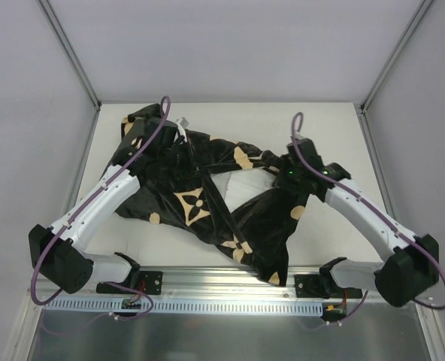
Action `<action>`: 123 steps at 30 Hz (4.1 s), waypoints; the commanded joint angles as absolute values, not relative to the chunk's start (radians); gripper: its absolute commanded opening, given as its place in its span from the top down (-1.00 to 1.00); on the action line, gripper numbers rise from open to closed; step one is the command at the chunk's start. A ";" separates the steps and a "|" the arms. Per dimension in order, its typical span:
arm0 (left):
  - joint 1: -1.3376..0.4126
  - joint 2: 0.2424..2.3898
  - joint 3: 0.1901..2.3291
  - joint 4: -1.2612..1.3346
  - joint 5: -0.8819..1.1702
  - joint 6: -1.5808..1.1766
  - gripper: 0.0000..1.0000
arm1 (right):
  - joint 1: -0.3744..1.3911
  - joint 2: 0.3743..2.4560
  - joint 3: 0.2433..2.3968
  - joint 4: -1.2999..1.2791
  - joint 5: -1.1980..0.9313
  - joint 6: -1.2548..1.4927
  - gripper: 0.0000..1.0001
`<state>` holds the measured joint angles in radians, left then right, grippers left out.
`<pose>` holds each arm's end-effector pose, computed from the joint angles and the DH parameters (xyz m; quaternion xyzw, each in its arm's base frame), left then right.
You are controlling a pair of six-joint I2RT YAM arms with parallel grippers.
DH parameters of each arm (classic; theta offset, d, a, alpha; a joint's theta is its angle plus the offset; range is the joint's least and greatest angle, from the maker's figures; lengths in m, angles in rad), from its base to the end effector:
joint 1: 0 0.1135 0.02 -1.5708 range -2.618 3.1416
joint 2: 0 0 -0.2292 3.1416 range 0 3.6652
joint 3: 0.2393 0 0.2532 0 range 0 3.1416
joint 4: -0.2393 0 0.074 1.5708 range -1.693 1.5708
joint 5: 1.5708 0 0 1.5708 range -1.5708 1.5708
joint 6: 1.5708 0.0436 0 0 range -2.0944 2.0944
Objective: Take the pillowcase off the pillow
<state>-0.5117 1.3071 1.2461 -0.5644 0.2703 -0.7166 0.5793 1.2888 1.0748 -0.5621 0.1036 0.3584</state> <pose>0.2589 -0.1588 0.3118 -0.0292 0.8839 -0.3580 0.2996 0.2477 0.1567 0.2578 -0.0816 0.9175 0.1320 0.3663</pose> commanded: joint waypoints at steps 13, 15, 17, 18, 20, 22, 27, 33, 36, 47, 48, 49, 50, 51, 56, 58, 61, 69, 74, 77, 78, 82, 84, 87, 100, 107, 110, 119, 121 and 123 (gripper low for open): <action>-0.374 1.192 1.126 -0.566 0.239 -0.724 1.00 | 0.242 1.026 0.586 -0.437 -0.083 0.405 0.99; -0.374 1.198 1.123 -0.572 0.230 -0.721 1.00 | 0.277 1.014 0.591 -0.433 -0.072 0.416 0.99; -0.385 1.216 1.167 -0.592 0.250 -0.680 1.00 | 0.293 0.986 0.598 -0.433 -0.072 0.417 0.99; -0.399 1.242 1.202 -0.618 0.221 -0.651 1.00 | 0.296 0.979 0.612 -0.439 -0.074 0.420 0.99; -0.452 1.268 1.343 -0.726 0.126 -0.618 0.69 | 0.301 0.968 0.626 -0.442 -0.081 0.420 0.99; -0.587 1.311 1.452 -0.788 0.010 -0.566 -0.05 | 0.304 0.962 0.649 -0.445 -0.084 0.423 0.99; -0.847 1.472 1.804 -0.926 -0.238 -0.493 -0.36 | 0.313 0.963 0.678 -0.439 -0.107 0.434 0.99; -1.130 1.773 2.144 -0.979 -0.210 -0.396 -0.12 | 0.316 0.951 0.690 -0.439 -0.112 0.451 0.99; -1.141 1.883 2.233 -0.976 -0.051 -0.414 0.01 | 0.313 0.940 0.683 -0.439 -0.124 0.459 0.99; -1.040 1.982 2.093 -0.864 0.202 -0.455 0.02 | 0.219 0.853 0.618 -0.442 -0.218 0.469 0.99; -1.026 1.988 2.057 -0.848 0.298 -0.478 0.06 | 0.212 0.844 0.611 -0.443 -0.222 0.466 0.99; -1.014 1.993 2.040 -0.827 0.333 -0.488 0.11 | 0.209 0.833 0.607 -0.451 -0.224 0.465 0.99; -1.005 2.005 2.027 -0.799 0.360 -0.497 0.13 | 0.203 0.828 0.607 -0.457 -0.225 0.465 0.99; -1.003 2.011 2.013 -0.789 0.377 -0.497 0.14 | 0.196 0.825 0.604 -0.463 -0.230 0.460 0.99; -0.980 2.063 1.994 -0.765 0.469 -0.489 0.15 | 0.179 0.799 0.592 -0.480 -0.233 0.457 0.99; -0.960 2.072 1.976 -0.765 0.489 -0.489 0.18 | 0.178 0.789 0.589 -0.489 -0.233 0.456 0.99; -0.936 2.063 1.953 -0.765 0.497 -0.466 0.19 | 0.173 0.778 0.584 -0.505 -0.224 0.446 0.99; -0.832 2.020 1.904 -0.967 -0.094 -0.397 0.14 | 0.169 0.747 0.592 -0.538 -0.209 0.434 0.99; -0.784 2.054 1.953 -1.092 -0.463 -0.462 0.30 | 0.169 0.753 0.600 -0.551 -0.204 0.428 0.99; -0.778 1.987 1.974 -1.118 -0.627 -0.595 0.29 | 0.169 0.756 0.598 -0.548 -0.212 0.431 0.99; -0.785 1.953 1.979 -1.115 -0.655 -0.623 0.28 | 0.169 0.759 0.598 -0.548 -0.210 0.433 0.99; -0.958 2.017 2.132 -1.109 -0.715 -0.493 0.08 | 0.169 0.776 0.603 -0.538 -0.215 0.431 0.99; -0.997 2.023 2.195 -1.114 -0.620 -0.471 0.02 | 0.169 0.790 0.606 -0.537 -0.216 0.428 0.99; -1.019 2.000 2.215 -1.111 -0.465 -0.505 -0.01 | 0.169 0.790 0.614 -0.537 -0.218 0.428 0.99; -1.026 1.973 2.195 -0.942 0.154 -0.451 -0.38 | 0.169 0.793 0.617 -0.537 -0.212 0.422 0.99; -1.042 2.006 2.123 -0.940 0.066 -0.454 -0.14 | 0.169 0.778 0.615 -0.546 -0.204 0.417 0.99; -1.060 1.999 2.108 -0.939 0.044 -0.460 0.01 | 0.166 0.779 0.611 -0.546 -0.207 0.417 0.99; -1.088 1.996 2.120 -0.987 -0.237 -0.460 -0.29 | 0.169 0.773 0.609 -0.551 -0.210 0.417 0.99; -1.069 2.028 2.126 -1.043 -0.302 -0.460 -0.26 | 0.167 0.762 0.609 -0.557 -0.207 0.416 0.99; -1.040 2.057 2.122 -1.097 -0.296 -0.450 -0.56 | 0.167 0.758 0.611 -0.558 -0.209 0.416 0.99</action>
